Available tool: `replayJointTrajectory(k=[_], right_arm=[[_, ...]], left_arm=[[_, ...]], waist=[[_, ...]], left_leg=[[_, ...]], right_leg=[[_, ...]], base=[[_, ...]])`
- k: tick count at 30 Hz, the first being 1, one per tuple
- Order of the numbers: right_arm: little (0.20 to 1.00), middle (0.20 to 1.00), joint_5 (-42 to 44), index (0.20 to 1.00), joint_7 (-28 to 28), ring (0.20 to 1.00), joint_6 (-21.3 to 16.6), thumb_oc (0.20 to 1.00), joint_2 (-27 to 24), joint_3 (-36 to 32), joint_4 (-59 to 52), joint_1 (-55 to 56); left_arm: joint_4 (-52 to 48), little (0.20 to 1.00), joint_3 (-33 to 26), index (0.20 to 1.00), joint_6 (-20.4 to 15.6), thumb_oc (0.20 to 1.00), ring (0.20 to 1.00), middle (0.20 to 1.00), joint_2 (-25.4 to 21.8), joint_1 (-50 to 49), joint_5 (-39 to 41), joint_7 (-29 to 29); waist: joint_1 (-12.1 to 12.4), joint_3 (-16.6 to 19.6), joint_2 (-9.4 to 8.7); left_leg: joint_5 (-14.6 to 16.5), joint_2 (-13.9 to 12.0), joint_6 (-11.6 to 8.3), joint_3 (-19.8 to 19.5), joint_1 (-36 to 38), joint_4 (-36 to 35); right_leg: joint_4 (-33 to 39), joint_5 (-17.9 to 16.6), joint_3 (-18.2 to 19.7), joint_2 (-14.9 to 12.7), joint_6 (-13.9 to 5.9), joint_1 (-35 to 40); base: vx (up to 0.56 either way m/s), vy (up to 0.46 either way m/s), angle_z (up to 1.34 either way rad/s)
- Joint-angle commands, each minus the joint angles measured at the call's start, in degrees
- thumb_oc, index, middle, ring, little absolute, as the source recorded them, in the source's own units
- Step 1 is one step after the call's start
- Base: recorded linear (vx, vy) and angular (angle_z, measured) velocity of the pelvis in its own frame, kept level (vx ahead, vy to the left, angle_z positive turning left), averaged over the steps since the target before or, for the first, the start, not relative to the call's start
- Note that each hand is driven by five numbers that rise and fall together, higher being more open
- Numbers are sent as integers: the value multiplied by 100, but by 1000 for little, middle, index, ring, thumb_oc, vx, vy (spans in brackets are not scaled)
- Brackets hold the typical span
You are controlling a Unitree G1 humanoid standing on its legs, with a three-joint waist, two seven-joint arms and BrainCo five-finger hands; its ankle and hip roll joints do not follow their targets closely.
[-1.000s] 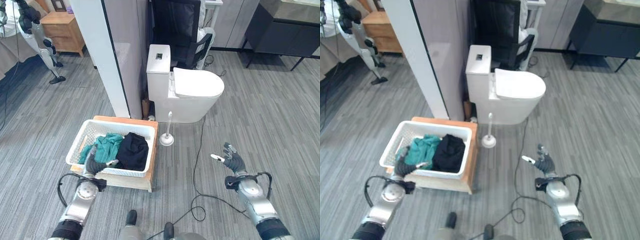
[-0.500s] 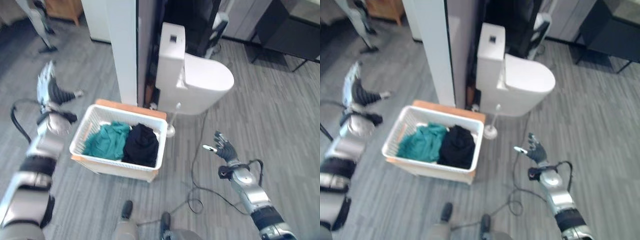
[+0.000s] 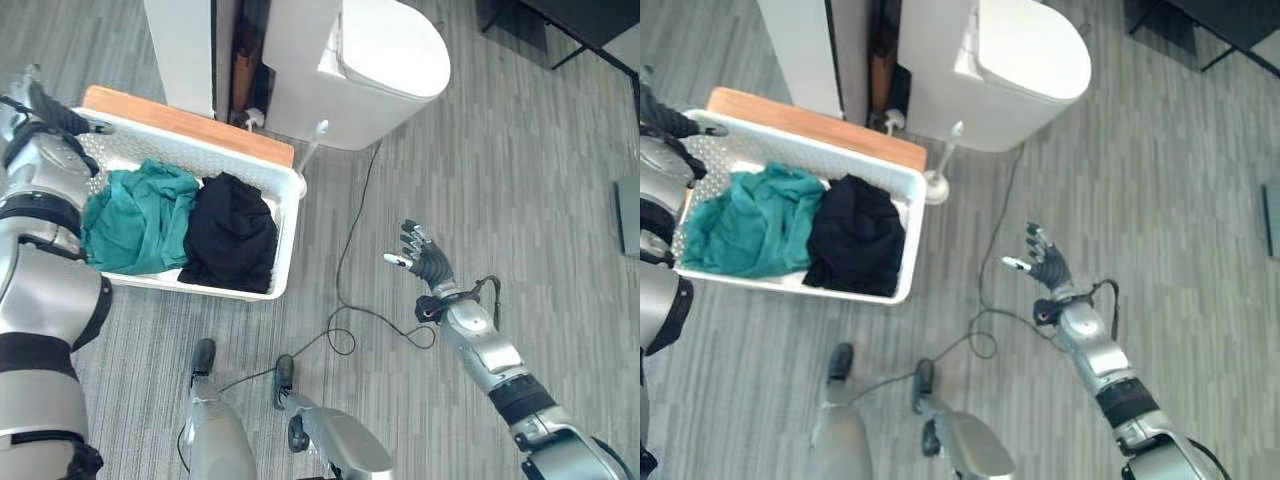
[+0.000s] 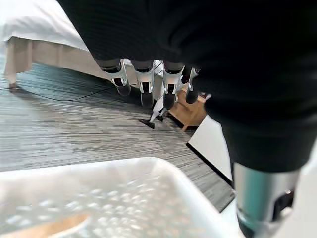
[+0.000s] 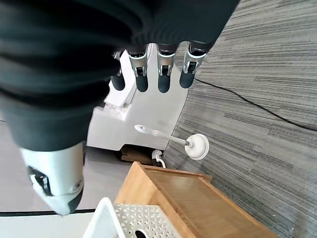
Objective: Grab the laundry basket,head to the washer,open it,put in the laundry and shut it.
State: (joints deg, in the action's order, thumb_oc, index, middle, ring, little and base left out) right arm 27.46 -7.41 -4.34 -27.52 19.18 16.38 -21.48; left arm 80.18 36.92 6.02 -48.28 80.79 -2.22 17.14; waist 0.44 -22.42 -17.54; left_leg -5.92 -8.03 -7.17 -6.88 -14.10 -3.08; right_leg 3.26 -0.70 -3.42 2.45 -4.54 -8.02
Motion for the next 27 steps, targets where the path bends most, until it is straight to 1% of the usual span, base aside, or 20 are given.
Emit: replayJointTrajectory(k=[1, 4, 11, 13, 15, 16, 19, 27], right_arm=[[1000, 1000, 175, 1000, 69, 1000, -483, 1000, -212, -488, -330, 258], [1000, 1000, 157, 1000, 100, 1000, -508, 1000, -233, -597, -432, 384], [1000, 1000, 174, 1000, 155, 1000, -493, 1000, -225, -551, -477, 422], [1000, 1000, 198, 1000, 179, 1000, -444, 1000, -214, -500, -477, 377], [1000, 1000, 202, 1000, 206, 1000, -418, 1000, -238, -462, -487, 358], [1000, 1000, 214, 1000, 213, 1000, -373, 1000, -273, -429, -492, 315], [1000, 1000, 238, 1000, 192, 1000, -333, 1000, -307, -417, -443, 278], [1000, 1000, 298, 1000, 190, 1000, -300, 1000, -462, -364, -502, 105]], left_arm=[[13, 1000, 256, 1000, -97, 1000, 1000, 1000, -381, 283, -144, 196], [7, 1000, 147, 1000, -82, 1000, 1000, 1000, -636, 22, -234, 107], [74, 1000, 21, 1000, -41, 1000, 1000, 1000, -720, -360, -378, -21], [203, 1000, -207, 1000, -53, 1000, 1000, 1000, -668, -586, -99, -149], [265, 1000, -280, 1000, -57, 1000, 1000, 1000, -668, -649, 4, -195], [352, 1000, -440, 1000, -69, 1000, 1000, 1000, -636, -761, 283, -283], [410, 1000, -569, 1000, -63, 1000, 1000, 1000, -601, -865, 514, -369], [520, 1000, -620, 1000, -71, 1000, 1000, 1000, -503, -896, 709, -408]], waist=[[209, 354, -23], [235, 349, -72], [212, 367, -137], [208, 357, -163], [188, 363, -164], [180, 349, -180], [172, 332, -181], [143, 220, -203]], left_leg=[[188, -537, 47, 14, 7, 193], [179, -548, 30, -8, -26, 156], [167, -574, 14, -34, -67, 124], [177, -581, 17, -26, -71, 131], [179, -594, 15, -11, -65, 123], [181, -617, 15, 6, -55, 120], [183, -633, 15, 22, -38, 112], [190, -664, 7, 53, -50, 147]], right_leg=[[-259, -289, 104, -778, -594, -163], [-218, -301, 48, -775, -597, -168], [-188, -323, 3, -759, -592, -179], [-177, -344, 11, -750, -592, -181], [-172, -352, 23, -741, -591, -182], [-163, -365, 25, -734, -591, -190], [-156, -379, 37, -726, -590, -197], [-166, -409, 61, -713, -576, -239]], base=[[18, -36, 0], [3, -2, 1], [3, -6, 3], [0, 0, 0], [0, 0, 0], [0, 0, 0], [0, 0, 0], [1, -1, 0]])
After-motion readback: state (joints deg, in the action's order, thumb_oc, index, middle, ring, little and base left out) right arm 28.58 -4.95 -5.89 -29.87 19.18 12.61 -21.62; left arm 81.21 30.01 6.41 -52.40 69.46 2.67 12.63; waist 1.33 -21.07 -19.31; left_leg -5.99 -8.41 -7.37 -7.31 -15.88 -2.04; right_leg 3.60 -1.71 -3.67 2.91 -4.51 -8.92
